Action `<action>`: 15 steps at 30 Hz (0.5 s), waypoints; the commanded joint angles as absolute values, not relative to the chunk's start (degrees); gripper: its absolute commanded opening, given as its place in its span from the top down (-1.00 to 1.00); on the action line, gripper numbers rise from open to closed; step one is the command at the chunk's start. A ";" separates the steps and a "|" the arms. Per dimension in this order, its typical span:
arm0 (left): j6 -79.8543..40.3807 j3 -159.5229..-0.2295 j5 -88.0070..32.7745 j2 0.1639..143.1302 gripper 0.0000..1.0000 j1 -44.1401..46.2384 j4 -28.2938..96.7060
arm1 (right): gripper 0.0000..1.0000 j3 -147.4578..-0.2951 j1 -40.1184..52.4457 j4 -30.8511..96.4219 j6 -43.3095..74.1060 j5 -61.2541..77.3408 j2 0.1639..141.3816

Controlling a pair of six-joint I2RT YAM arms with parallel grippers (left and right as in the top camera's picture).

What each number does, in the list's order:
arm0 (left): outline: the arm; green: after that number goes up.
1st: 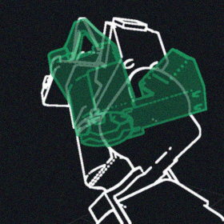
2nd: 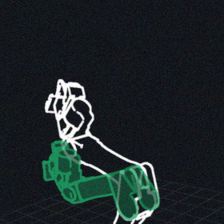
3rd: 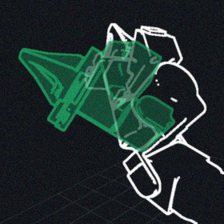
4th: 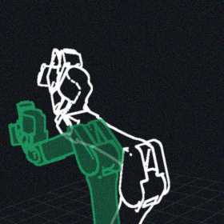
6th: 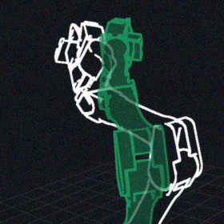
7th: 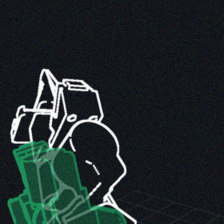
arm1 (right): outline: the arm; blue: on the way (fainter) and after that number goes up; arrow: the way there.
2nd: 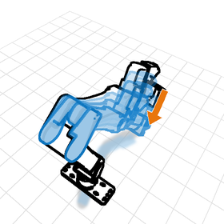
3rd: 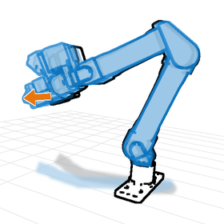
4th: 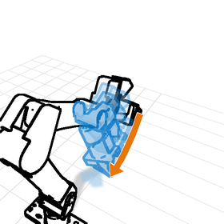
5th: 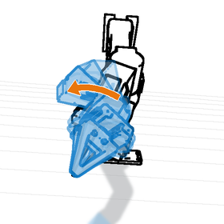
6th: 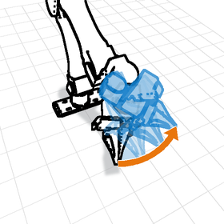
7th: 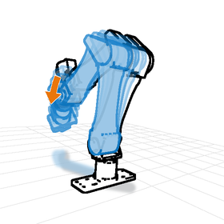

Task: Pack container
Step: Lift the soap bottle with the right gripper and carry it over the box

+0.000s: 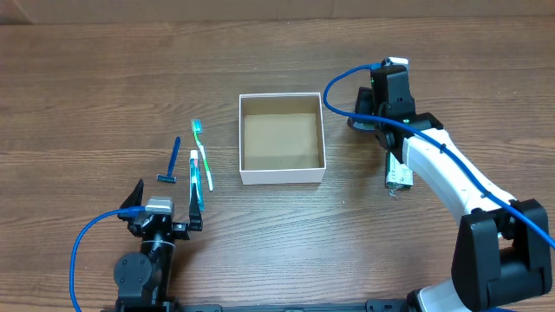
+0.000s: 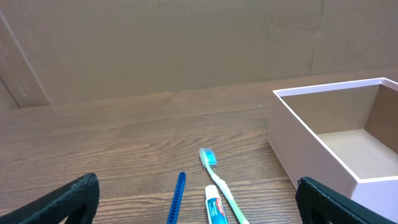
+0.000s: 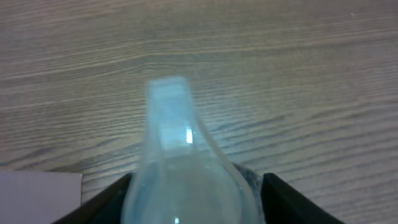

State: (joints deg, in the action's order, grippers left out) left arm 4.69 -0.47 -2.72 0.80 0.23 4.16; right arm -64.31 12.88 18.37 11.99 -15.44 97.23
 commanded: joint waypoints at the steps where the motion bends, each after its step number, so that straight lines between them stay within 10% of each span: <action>1: 4.73 -0.27 -2.55 0.25 -1.00 -0.32 4.23 | -0.38 -63.35 13.21 17.26 11.97 -15.81 98.56; 9: 4.73 -0.27 -2.55 0.27 -1.00 -0.32 4.23 | 0.19 -63.37 13.21 16.53 11.99 -15.81 98.61; 15: 4.71 -0.27 -2.55 0.27 -1.00 -0.32 4.23 | 0.27 -63.40 13.21 16.49 11.94 -16.47 97.47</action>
